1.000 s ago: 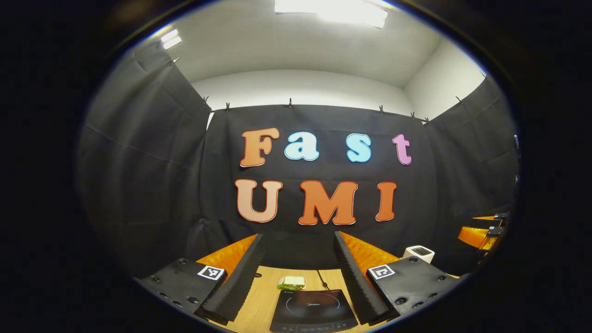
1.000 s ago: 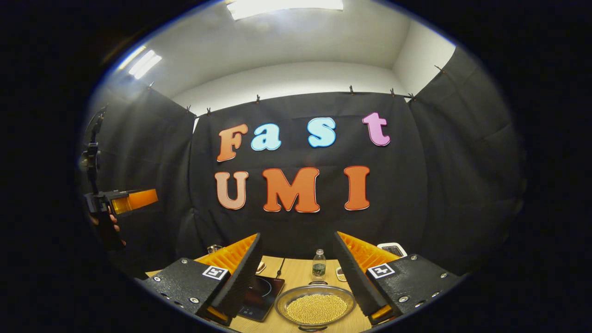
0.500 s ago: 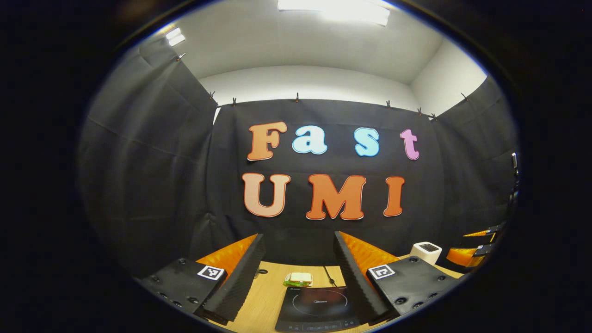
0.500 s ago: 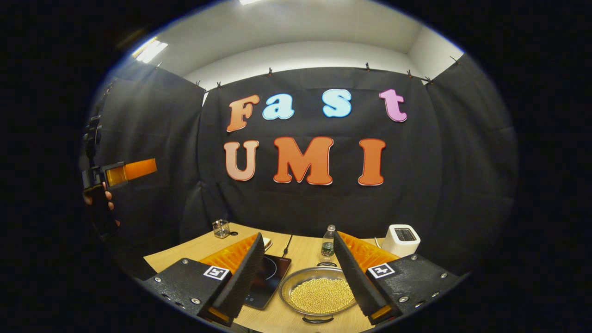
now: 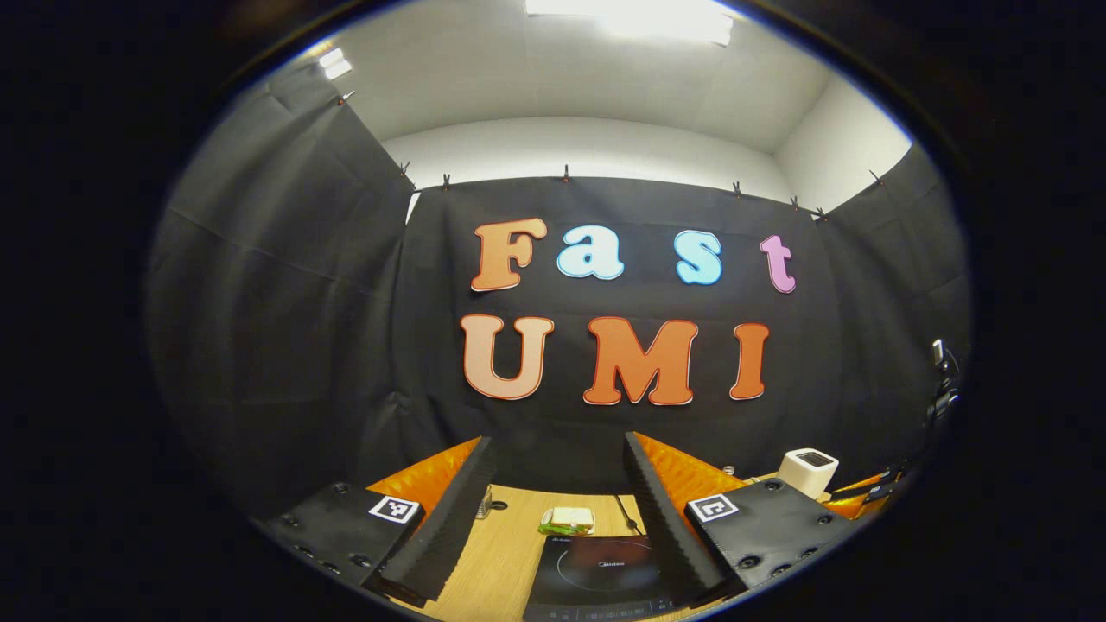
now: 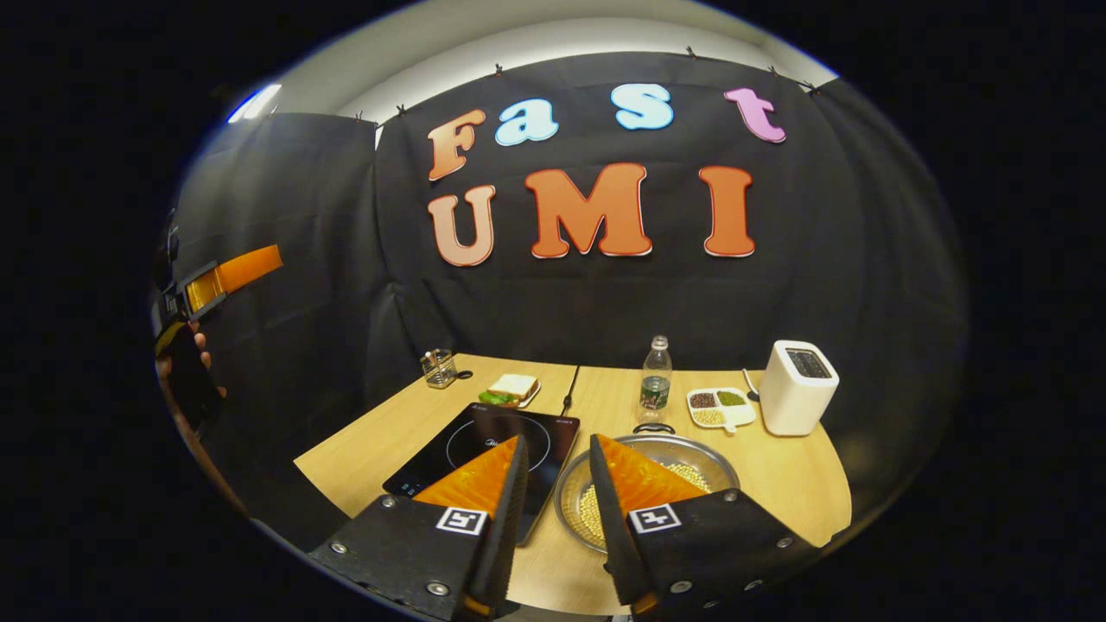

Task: First push the handle of the pot to place it horizontally, then grasp the pot with both hands and set it on the induction cooktop.

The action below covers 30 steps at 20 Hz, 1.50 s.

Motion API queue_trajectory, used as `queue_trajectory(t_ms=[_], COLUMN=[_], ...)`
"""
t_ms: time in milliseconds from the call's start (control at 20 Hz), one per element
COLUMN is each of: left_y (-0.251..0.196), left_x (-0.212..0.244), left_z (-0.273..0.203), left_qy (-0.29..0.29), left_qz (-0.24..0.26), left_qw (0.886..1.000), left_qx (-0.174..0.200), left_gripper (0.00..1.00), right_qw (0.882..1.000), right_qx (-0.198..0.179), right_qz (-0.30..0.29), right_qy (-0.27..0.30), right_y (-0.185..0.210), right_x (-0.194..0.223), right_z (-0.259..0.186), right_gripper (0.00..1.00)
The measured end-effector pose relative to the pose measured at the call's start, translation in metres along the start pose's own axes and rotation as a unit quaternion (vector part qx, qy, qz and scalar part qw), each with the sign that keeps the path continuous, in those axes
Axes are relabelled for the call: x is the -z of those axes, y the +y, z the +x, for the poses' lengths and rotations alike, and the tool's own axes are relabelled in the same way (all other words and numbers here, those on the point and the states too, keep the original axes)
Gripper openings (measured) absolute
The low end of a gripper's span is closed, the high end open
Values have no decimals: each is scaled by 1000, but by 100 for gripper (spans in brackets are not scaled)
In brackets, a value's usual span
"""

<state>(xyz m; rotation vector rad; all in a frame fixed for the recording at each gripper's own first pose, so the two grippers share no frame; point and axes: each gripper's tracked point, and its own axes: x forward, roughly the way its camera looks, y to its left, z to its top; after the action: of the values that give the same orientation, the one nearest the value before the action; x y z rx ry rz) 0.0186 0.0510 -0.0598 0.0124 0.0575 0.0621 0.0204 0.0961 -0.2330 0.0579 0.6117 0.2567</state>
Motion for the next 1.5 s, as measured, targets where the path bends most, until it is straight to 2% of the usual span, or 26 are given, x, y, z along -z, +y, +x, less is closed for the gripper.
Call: queue_trajectory(t_ms=[50, 250, 550, 900, 1050, 1200, 1500], left_y=[1, 10, 17, 3, -4, -12, -28], left_x=[3, 20, 33, 37, 40, 41, 43], left_z=[4, 19, 42, 58, 67, 74, 88], left_qy=[2, 16, 31, 33, 38, 41, 42], left_qz=[0, 1, 0, 2, 5, 7, 10], left_qw=[1000, 1000, 999, 999, 999, 999, 999], left_qx=[0, -11, -21, -11, -9, -5, 4], left_gripper=[98, 97, 98, 98, 98, 97, 98], right_qw=[1000, 995, 980, 951, 937, 933, 924], right_qx=[-8, -28, -32, -42, -61, -46, -30], right_qz=[2, 9, 38, 72, 94, 81, 108], right_qy=[15, 90, 193, 297, 330, 346, 365], right_y=[3, 10, 0, -6, -1, -12, -28], right_x=[7, 53, 122, 191, 212, 226, 245], right_z=[5, 26, 37, 47, 44, 50, 63], right_gripper=[39, 20, 0, 0, 0, 0, 0])
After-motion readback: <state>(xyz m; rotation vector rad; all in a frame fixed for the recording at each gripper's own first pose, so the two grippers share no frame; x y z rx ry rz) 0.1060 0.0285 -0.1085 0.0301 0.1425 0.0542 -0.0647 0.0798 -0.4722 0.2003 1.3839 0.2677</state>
